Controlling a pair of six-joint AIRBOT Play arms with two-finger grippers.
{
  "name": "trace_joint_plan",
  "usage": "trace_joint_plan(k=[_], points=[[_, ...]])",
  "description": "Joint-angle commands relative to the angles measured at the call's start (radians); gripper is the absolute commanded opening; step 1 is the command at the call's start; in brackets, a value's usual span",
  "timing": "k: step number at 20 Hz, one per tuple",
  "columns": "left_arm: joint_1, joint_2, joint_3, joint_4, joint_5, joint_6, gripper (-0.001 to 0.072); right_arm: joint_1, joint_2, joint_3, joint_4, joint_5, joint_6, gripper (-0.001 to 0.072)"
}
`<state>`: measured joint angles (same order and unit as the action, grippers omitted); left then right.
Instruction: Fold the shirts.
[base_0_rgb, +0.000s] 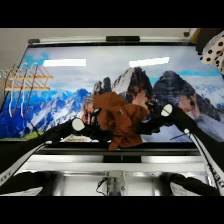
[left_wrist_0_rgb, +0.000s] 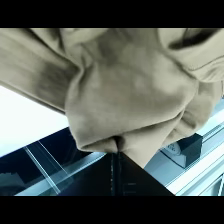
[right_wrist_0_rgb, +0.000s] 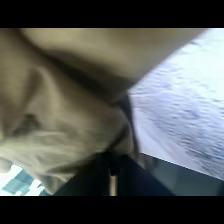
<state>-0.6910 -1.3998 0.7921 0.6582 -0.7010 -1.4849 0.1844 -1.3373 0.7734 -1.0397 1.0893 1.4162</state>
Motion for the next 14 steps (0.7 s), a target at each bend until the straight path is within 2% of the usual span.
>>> trace_joint_plan(k=[1,4,5,7,10,12,14], points=[[0.037,0.014,0.002,0.000,0.000,0.008,0.0034,-0.001,0.018,-0.011,0.090,-0.014,-0.042,0.0068],[0.109,0.086,0.004,0.021,-0.008,0.037,0.0032,-0.001,0.104,0.031,0.057,-0.024,-0.047,0.0066],[0.136,0.125,0.019,0.074,-0.033,0.037,0.0032,-0.001,0.145,0.069,0.036,-0.021,-0.056,0.0066],[0.196,0.227,0.108,0.275,-0.146,0.039,0.0032,-0.001,0.248,0.189,0.011,-0.021,-0.122,0.0066],[0.305,0.397,0.370,0.508,-0.315,0.064,0.0032,-0.001,0.404,0.470,-0.090,-0.089,-0.159,0.0066],[0.386,0.504,0.612,0.558,-0.322,0.064,0.0032,-0.001,0.489,0.678,-0.196,-0.173,-0.193,0.0066],[0.453,0.579,0.863,0.529,-0.243,0.059,0.0033,-0.001,0.550,0.862,-0.280,-0.276,-0.177,0.0066]])
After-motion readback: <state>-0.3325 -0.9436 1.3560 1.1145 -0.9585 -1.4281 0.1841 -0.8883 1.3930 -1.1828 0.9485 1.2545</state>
